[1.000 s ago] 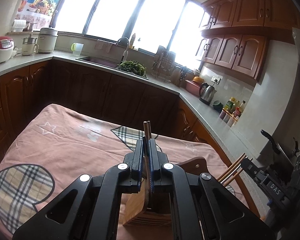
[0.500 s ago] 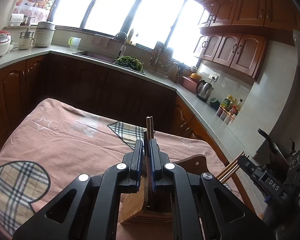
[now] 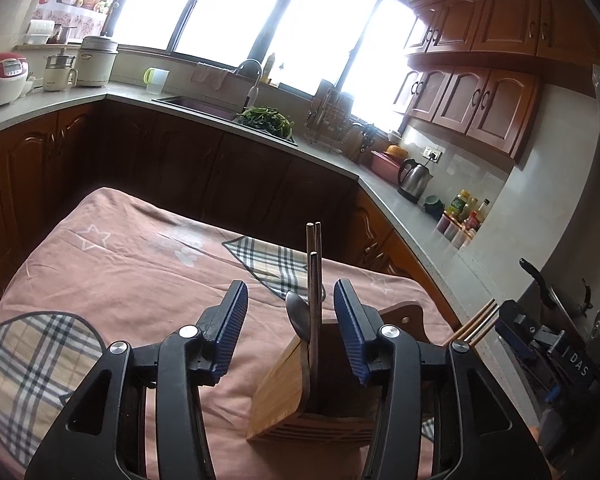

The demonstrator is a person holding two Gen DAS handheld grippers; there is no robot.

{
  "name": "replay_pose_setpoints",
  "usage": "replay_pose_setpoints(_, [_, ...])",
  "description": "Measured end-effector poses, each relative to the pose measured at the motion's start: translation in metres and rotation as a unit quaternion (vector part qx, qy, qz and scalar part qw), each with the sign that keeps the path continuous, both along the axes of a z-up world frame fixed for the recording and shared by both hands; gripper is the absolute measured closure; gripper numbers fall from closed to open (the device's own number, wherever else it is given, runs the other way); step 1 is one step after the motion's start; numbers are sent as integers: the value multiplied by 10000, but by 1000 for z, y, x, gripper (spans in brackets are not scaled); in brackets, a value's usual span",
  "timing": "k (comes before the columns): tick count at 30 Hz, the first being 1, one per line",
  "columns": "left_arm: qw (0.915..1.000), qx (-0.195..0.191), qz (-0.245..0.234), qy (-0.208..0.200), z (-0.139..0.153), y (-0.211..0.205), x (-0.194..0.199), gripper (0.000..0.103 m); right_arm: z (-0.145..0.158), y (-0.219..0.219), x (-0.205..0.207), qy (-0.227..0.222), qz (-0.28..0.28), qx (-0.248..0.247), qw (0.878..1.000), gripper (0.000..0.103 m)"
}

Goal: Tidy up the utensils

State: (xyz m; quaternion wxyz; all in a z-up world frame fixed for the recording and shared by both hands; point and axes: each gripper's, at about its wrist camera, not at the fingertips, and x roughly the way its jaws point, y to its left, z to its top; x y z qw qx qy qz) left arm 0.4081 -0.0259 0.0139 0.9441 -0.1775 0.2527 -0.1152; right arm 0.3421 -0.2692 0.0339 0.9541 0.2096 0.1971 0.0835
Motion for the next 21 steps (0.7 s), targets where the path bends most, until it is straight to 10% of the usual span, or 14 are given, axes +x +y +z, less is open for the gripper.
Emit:
replay_pose_setpoints(14, [9998,102,-13,152,-3,4,-17,9,-1,-11,-12,-59,-32,244,9997,7])
replay_pose_setpoints(21, [9996,89,-18,263,-4,11,-45,1,-6,-12,-30,73,72,341,9994,2])
